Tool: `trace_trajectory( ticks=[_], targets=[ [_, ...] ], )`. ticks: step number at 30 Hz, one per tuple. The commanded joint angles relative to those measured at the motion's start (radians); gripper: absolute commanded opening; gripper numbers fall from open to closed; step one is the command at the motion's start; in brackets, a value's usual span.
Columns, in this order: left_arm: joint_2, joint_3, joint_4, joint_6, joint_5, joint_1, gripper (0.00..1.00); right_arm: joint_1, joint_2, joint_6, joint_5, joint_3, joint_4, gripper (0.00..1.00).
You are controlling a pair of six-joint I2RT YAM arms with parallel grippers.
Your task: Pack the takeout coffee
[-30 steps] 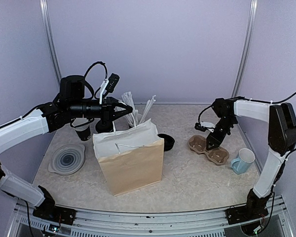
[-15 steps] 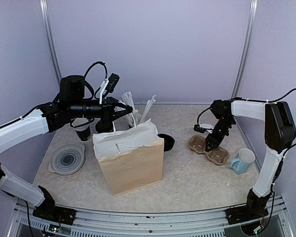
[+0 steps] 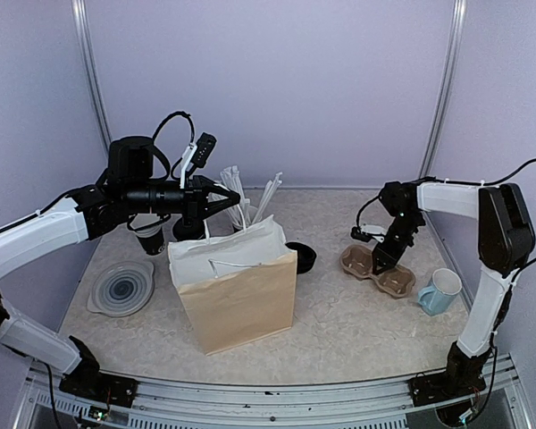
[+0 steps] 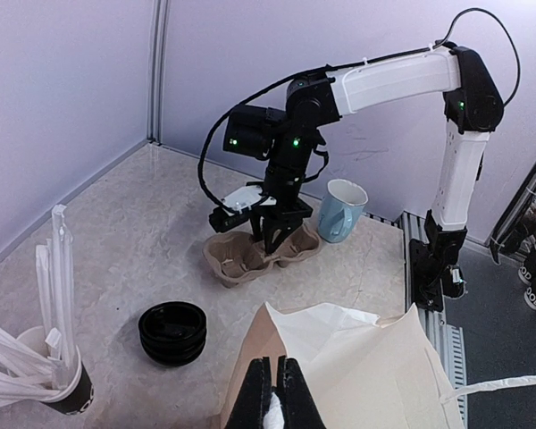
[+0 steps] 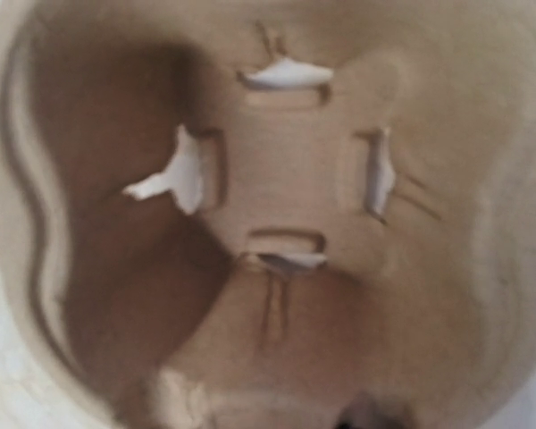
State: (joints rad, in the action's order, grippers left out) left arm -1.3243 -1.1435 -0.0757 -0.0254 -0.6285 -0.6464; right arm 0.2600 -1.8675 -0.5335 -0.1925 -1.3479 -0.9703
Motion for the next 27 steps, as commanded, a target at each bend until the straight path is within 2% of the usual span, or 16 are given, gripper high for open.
trace_trajectory(
  ticks=[1, 5, 10, 15, 20, 24, 27],
  targets=[
    [0.002, 0.002, 0.001, -0.004, -0.012, 0.007, 0.0, 0.02, -0.007, 0.018, 0.019, -0.004, -0.006, 0.26],
    [-0.002, 0.004, 0.0, -0.001, -0.02, 0.006, 0.0, 0.022, 0.021, 0.023, 0.001, -0.011, -0.02, 0.15],
    [-0.03, -0.008, 0.004, -0.001, -0.058, 0.007, 0.0, 0.022, 0.098, 0.013, -0.093, -0.075, -0.057, 0.12],
    [-0.066, -0.036, 0.007, -0.001, -0.106, 0.01, 0.0, 0.022, 0.204, -0.038, -0.397, -0.24, -0.089, 0.1],
    [-0.103, -0.064, 0.005, -0.006, -0.173, 0.016, 0.0, 0.038, 0.259, -0.047, -0.721, -0.414, -0.07, 0.13],
    [-0.118, -0.089, 0.014, -0.026, -0.185, 0.013, 0.0, 0.117, 0.273, -0.025, -0.843, -0.512, -0.025, 0.15],
    [-0.108, -0.09, 0.043, -0.046, -0.188, 0.011, 0.0, 0.202, 0.264, -0.028, -0.861, -0.577, -0.011, 0.17]
  ],
)
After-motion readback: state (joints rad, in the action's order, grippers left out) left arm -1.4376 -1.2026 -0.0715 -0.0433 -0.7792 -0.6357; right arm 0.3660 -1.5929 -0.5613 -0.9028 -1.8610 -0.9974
